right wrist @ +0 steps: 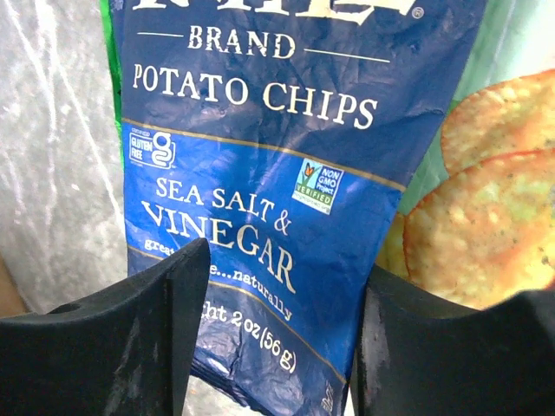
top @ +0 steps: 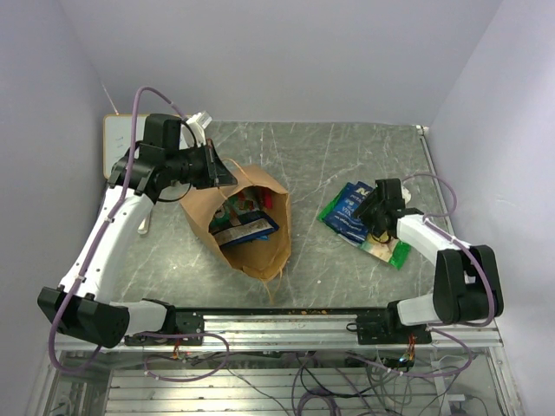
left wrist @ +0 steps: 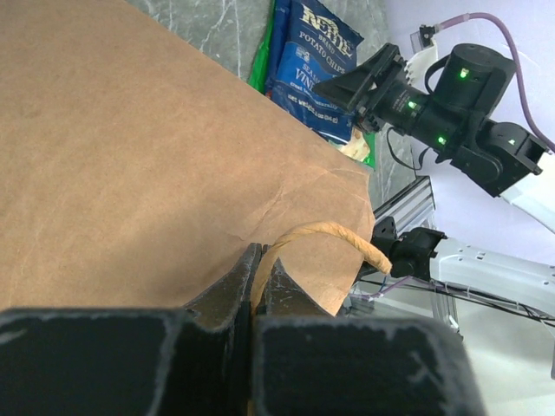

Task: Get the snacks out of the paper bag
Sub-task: Place the snack at the center of the board.

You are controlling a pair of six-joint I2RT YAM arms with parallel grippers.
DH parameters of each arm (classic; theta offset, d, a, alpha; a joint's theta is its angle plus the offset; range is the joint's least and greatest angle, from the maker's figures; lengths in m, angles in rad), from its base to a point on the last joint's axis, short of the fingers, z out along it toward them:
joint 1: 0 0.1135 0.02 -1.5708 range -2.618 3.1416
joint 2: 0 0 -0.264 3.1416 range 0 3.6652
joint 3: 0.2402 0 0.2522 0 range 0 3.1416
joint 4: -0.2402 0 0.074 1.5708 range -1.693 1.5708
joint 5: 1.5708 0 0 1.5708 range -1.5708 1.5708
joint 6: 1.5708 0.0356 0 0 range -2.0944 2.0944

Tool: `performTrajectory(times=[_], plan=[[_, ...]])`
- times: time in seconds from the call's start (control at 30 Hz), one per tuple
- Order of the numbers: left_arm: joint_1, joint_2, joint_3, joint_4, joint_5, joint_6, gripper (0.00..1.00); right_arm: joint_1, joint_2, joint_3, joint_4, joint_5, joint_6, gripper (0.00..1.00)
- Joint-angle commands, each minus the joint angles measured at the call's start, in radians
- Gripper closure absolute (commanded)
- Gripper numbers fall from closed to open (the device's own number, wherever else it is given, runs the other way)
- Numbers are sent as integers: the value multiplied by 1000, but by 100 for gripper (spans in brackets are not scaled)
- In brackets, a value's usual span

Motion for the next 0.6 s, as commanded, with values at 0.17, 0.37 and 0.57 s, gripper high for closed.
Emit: performTrajectory(times=[0.17,0.37,0.57], plan=[[-5,10,3,48,6,-29,93,-38,-122,58,-301,95,-200,29],[-5,1,-14,70,-8,-67,93,-47,-148,95,-359,111,-254,25],[-5,-17,-28,84,-31,-107,93,-47,-117,159,-284,51,-403,25]])
